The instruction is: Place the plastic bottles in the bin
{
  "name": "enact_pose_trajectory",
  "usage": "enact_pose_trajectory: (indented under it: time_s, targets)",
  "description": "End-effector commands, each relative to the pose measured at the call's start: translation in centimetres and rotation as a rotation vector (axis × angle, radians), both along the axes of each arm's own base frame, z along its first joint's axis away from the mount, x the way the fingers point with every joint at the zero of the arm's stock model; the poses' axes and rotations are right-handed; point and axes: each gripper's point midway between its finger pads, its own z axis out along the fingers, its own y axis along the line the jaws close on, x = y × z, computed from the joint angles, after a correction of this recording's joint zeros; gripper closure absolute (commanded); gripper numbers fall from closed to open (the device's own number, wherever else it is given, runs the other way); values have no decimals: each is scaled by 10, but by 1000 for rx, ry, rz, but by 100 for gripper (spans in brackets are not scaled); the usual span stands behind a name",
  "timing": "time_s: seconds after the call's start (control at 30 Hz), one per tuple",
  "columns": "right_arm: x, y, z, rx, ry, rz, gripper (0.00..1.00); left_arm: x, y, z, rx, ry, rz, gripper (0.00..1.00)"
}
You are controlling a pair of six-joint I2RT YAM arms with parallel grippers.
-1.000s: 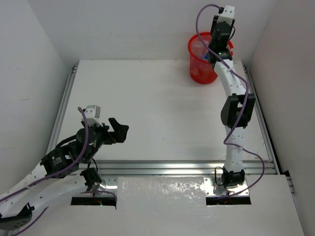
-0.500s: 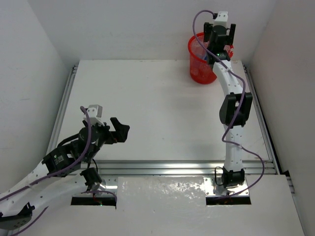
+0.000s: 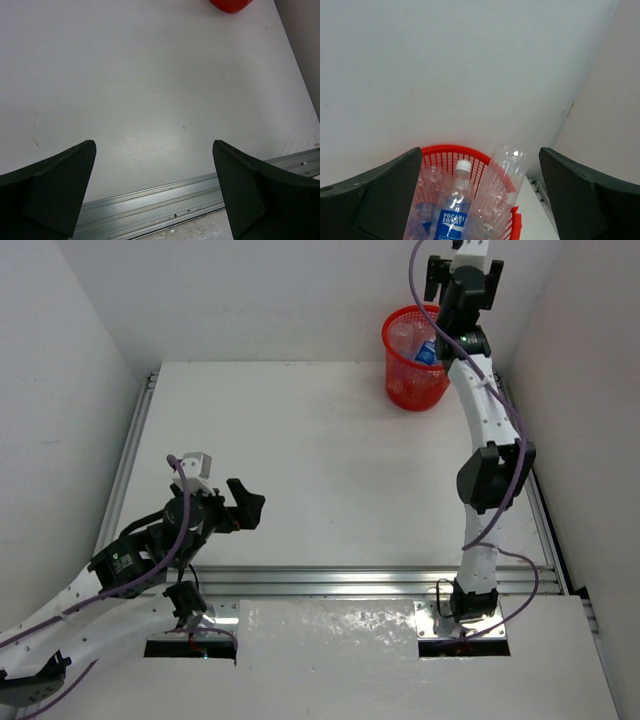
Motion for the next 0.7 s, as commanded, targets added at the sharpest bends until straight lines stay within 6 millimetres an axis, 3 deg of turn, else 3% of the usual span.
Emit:
enact_pose_trajectory:
  time_s: [0.0,0.2,0.23,0.3,0.33,0.37,0.4,0.43,0.47,0.5,0.53,0.57,0.6,0.63,0.67]
  targets:
    - [-31,8,69,27,-135,31,1,4,-1,10,-27,-34,4,0]
    - [-37,17,64,34,-80,72,1,2,1,14,-44,-46,3,0]
    - [-37,25,53,31,-53,88,1,2,1,14,-45,-47,3,0]
    - [-52,36,63,28,-49,119,1,2,2,15,-49,-51,4,0]
    - [-57,57,50,16,8,157,1,2,3,16,-51,-52,8,0]
    - [-75,65,66,-20,6,164,1,2,3,17,-53,-54,12,0]
    - [-86,79,66,-44,30,182,1,3,7,17,-49,-57,36,0]
    - [-100,114,44,-83,118,242,1,4,11,15,-49,-50,61,0]
    - [-128,120,59,-90,112,257,1,6,16,16,-47,-49,87,0]
    - [-147,147,16,-115,236,322,1,9,27,14,-27,-44,147,0]
    - [-166,156,4,-100,272,366,1,11,33,14,-39,-40,188,0]
    - [-203,171,-22,-17,324,459,1,14,46,13,-21,-39,259,0]
    - [-223,176,-42,24,367,501,1,16,53,13,-20,-40,296,0]
    - [-241,179,-55,72,381,537,1,18,57,14,-16,-43,319,0]
    - [-271,179,-49,149,346,583,1,20,64,14,0,-51,350,0]
